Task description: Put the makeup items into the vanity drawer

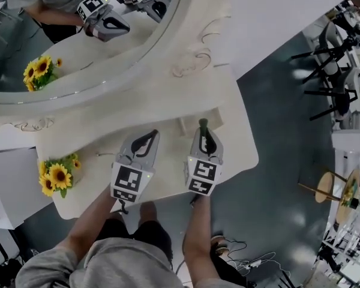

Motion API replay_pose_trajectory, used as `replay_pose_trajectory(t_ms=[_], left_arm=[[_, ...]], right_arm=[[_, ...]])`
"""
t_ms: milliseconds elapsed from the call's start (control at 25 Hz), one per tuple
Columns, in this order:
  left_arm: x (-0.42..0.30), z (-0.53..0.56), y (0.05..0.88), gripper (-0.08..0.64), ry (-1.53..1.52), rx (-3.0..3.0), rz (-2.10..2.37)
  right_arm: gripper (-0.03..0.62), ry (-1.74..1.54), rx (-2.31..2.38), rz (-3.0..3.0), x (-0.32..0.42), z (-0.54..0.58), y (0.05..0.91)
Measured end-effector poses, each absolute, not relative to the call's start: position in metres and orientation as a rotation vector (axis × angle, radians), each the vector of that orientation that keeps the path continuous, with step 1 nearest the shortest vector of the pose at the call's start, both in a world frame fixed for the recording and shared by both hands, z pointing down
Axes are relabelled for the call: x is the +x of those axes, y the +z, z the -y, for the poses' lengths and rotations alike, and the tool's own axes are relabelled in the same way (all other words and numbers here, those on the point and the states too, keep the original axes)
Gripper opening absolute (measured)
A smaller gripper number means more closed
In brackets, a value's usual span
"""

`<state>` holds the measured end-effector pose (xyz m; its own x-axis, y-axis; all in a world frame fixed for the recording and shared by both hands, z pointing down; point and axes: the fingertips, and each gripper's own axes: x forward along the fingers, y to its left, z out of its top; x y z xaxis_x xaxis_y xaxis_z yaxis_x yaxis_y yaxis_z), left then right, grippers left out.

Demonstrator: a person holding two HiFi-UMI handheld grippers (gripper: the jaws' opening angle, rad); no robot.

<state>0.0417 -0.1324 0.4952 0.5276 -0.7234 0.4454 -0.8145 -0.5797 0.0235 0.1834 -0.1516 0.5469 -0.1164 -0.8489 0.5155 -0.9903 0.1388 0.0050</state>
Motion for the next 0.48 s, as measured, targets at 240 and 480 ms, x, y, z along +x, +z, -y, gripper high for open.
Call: replay_pose_trajectory(t_ms=[240, 480], left_arm=[[0.040, 0.135, 0.509, 0.011, 0.610, 2.503, 1.306], [0.041, 0.135, 0.516, 0.011, 0.626, 2.495, 1.293]], right_arm=[[0.054, 0.531, 1.748, 1.997, 0.192, 0.161, 0.569], [0.160, 0.547, 1.728, 2.021, 0.188, 0.162, 0.571]])
